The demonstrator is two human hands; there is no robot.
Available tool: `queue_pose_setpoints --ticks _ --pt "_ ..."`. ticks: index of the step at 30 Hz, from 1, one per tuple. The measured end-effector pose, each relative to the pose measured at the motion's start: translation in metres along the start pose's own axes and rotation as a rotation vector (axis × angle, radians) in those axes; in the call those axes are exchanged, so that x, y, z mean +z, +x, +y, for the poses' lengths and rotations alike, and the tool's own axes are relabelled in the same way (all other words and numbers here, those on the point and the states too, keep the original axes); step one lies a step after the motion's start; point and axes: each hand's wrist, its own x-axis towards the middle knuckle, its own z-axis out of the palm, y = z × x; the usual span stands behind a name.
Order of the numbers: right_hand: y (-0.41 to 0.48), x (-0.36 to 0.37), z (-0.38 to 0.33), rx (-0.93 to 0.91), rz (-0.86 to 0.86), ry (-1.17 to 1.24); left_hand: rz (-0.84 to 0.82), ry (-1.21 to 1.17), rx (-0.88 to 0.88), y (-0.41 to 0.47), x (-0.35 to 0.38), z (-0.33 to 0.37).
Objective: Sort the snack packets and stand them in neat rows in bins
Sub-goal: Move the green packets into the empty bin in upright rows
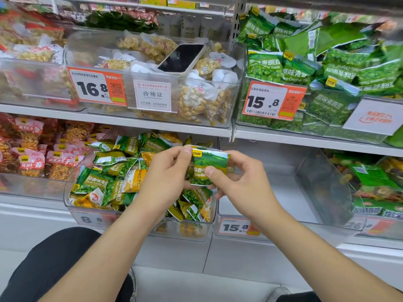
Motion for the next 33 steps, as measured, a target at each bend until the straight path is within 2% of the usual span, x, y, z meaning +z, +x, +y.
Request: queue_pose_setpoints --ticks 2,4,7,9,11,15,19,23,25,27,29,33 --pt "0.000 -0.002 0.001 0.011 0.056 -0.014 -0.067 -0.084 -0.026 -0.001 0.003 0.002" --pt "0.001 -0.006 0.000 0.050 0.093 0.023 -0.132 -0.052 0.001 -0.002 0.005 0.002" --pt "0.004 -0.017 0.001 0.092 -0.030 -0.002 -0.187 0.020 0.097 -0.004 0.009 0.000" --pt "0.005 -0.024 0.006 0.018 -0.104 -0.125 -0.187 0.084 0.146 -0.005 0.010 -0.003" --pt "0.004 -0.030 0.011 -0.026 -0.094 -0.194 -0.177 0.135 0.168 -0.005 0.013 -0.006" --pt "0.000 -0.044 0.014 -0.013 -0.126 -0.139 -0.065 0.349 0.253 -0.004 0.021 -0.011" --pt "0.000 -0.063 0.016 0.018 -0.166 -0.116 -0.095 0.489 0.296 -0.001 0.031 -0.014" --pt "0.014 -0.078 0.042 0.152 0.033 -0.136 -0.057 0.942 0.382 0.003 0.041 -0.033" --pt "0.026 -0.083 0.068 0.204 0.169 -0.246 -0.094 1.137 0.407 0.005 0.043 -0.041" --pt "0.038 -0.084 0.092 0.238 0.232 -0.458 -0.176 1.275 0.382 0.006 0.047 -0.048" --pt "0.048 -0.079 0.107 0.283 0.185 -0.599 -0.233 1.325 0.341 0.007 0.049 -0.054" --pt "0.079 -0.068 0.126 0.324 0.098 -0.669 -0.245 1.285 0.358 0.012 0.047 -0.058"
